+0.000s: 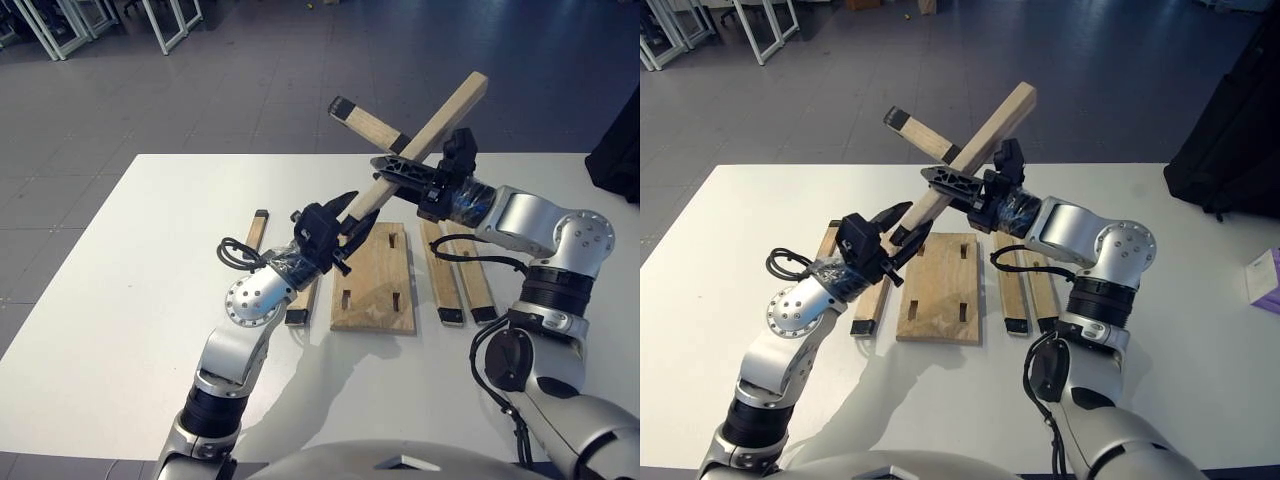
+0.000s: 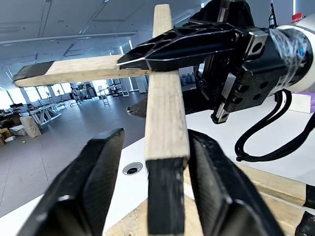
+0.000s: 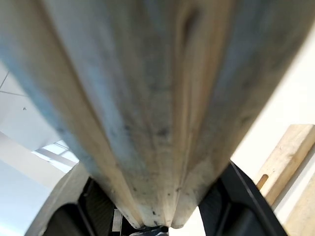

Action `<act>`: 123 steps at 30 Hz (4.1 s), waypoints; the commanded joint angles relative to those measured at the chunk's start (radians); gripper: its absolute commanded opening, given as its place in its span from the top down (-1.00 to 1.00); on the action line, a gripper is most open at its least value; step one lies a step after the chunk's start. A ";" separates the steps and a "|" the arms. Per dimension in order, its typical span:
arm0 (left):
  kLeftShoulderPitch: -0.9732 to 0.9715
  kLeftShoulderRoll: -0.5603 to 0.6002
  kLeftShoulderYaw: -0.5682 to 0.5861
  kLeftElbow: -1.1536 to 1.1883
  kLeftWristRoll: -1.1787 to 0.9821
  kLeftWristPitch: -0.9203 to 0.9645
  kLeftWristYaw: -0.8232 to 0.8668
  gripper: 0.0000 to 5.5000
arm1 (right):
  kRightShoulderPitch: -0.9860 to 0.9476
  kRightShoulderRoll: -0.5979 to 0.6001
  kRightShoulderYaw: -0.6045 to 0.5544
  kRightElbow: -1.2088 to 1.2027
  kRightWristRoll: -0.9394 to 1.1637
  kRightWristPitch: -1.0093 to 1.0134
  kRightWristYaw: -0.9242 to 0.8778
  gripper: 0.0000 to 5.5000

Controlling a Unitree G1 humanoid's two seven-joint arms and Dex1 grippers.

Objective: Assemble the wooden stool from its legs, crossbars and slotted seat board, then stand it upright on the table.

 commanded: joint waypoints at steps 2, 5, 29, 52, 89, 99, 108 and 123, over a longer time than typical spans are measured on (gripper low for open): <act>0.066 0.091 0.072 -0.021 -0.033 0.029 -0.059 -0.13 | 0.012 -0.092 -0.033 0.021 -0.018 -0.062 -0.001 0.27; 0.083 0.122 0.033 -0.041 -0.007 0.042 -0.077 -0.15 | 0.039 -0.131 -0.063 0.021 -0.026 -0.116 -0.001 0.27; -0.201 0.298 -0.170 -0.148 -0.102 1.035 -0.012 -0.15 | 0.198 -0.097 0.154 -0.351 -0.362 -0.499 0.073 0.27; -0.138 0.363 -0.397 -0.033 0.022 0.884 0.009 -0.15 | 0.184 -0.069 0.136 -0.335 -0.352 -0.522 0.044 0.27; -0.125 0.678 -0.398 -0.003 0.106 0.628 -0.376 -0.15 | 0.221 -0.272 0.602 0.245 -0.926 -0.916 1.087 0.27; -0.120 0.632 -0.383 -0.009 0.123 0.654 -0.358 -0.15 | 0.243 -0.291 0.665 0.229 -1.068 -1.018 1.079 0.27; -0.112 0.543 -0.359 -0.078 0.097 0.770 -0.310 -0.15 | 0.532 -0.305 0.851 -0.010 -1.144 -0.826 0.921 0.27; -0.110 0.518 -0.357 -0.081 0.102 0.793 -0.290 -0.15 | 0.318 -0.406 0.713 -0.105 -1.062 -0.865 1.008 -0.06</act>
